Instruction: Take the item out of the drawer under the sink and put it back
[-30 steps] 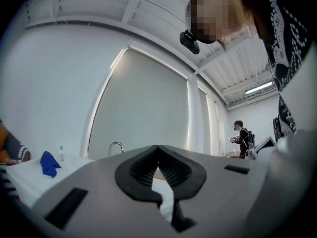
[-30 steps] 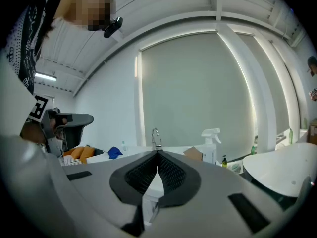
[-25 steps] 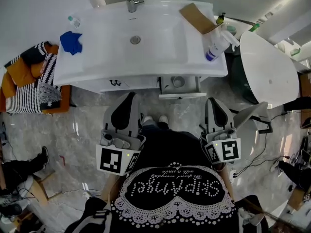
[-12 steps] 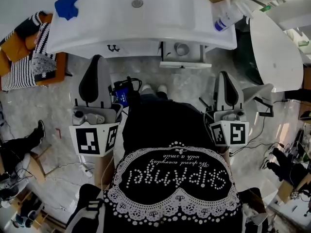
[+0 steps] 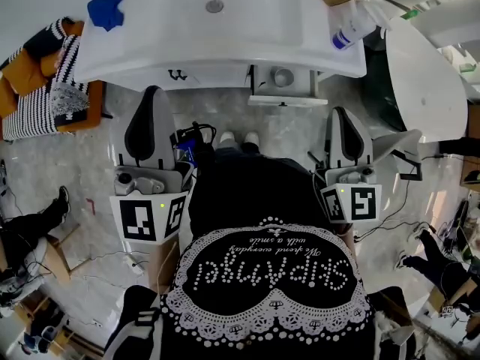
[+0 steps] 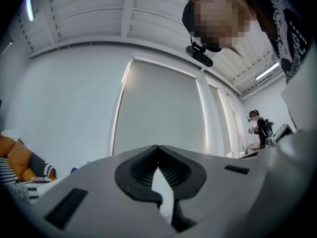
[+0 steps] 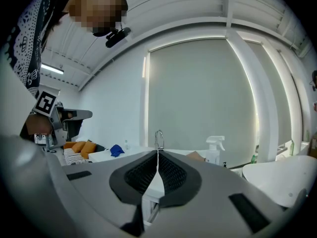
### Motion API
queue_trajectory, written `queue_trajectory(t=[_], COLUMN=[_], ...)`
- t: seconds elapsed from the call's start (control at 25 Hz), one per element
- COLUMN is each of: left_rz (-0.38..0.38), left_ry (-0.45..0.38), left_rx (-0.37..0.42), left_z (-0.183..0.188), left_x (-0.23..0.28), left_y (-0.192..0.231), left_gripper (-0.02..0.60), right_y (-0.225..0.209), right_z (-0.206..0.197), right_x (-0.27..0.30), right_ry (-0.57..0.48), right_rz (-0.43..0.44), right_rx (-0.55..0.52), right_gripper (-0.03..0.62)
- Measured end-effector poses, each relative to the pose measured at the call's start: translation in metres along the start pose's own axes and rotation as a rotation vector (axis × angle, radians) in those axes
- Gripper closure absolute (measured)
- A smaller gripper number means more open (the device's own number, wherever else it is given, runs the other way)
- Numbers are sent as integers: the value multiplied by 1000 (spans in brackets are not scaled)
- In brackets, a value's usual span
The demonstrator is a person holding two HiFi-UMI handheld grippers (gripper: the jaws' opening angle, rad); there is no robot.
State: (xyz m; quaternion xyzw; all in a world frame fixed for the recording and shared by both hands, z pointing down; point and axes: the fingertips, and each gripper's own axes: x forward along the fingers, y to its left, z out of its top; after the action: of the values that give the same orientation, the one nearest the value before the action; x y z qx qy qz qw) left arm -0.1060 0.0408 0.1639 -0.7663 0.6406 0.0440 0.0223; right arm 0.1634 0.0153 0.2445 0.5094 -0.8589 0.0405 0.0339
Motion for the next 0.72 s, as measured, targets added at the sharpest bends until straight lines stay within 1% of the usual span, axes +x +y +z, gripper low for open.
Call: queue_trajectory(t=[0.12, 0.24, 0.32, 0.44, 0.64, 0.72], left_rz=[-19, -37, -50, -72, -91, -85], left_ry=[15, 24, 35, 52, 79, 89], left_rx=[-13, -23, -32, -41, -52, -56], left_z=[-6, -7, -12, -17, -16, -16], left_x=[4, 5, 10, 17, 26, 27], left_y=[-2, -3, -5, -8, -4, 2], left_gripper=[577, 578, 577, 577, 578, 577], right_y=[3, 8, 9, 11, 22, 24], right_z=[-2, 1, -3, -15, -38, -52], right_x=[8, 12, 15, 21, 39, 47], right_ry=[13, 15, 36, 98, 197, 255], right_rz=[12, 29, 41, 59, 128, 164], right_rx=[-33, -100, -138, -192, -326, -349], right_gripper=[572, 572, 572, 572, 571, 571])
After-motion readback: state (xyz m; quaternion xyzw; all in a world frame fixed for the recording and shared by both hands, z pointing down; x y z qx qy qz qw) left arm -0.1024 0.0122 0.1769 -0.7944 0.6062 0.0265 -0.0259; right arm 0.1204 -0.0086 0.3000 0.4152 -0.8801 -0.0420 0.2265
